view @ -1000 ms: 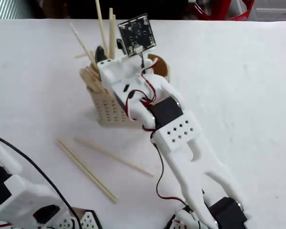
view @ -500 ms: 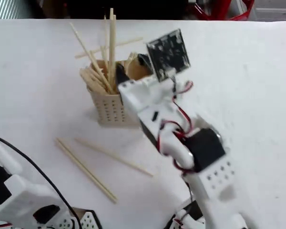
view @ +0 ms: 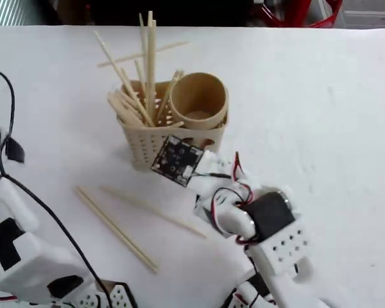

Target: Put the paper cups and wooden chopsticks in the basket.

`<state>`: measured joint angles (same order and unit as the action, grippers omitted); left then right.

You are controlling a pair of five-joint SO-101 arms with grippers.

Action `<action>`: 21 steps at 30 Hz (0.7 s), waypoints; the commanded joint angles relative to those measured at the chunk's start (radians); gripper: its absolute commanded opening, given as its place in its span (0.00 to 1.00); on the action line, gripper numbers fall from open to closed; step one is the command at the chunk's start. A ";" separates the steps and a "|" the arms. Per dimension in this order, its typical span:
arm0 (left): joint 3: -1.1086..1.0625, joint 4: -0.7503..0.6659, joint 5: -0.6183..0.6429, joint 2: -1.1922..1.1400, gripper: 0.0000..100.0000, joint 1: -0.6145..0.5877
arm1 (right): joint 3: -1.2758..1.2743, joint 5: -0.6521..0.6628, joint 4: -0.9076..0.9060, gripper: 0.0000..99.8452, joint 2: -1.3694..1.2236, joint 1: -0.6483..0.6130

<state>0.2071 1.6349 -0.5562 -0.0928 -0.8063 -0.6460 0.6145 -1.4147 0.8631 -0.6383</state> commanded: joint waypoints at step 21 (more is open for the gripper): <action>0.058 -0.582 -0.138 -0.283 0.24 -0.470 | -0.025 0.158 0.572 0.17 -0.708 -0.328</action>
<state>0.2071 1.0856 -0.6851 -0.3736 -1.2697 -0.6859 0.7296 -0.8792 0.1956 -0.9574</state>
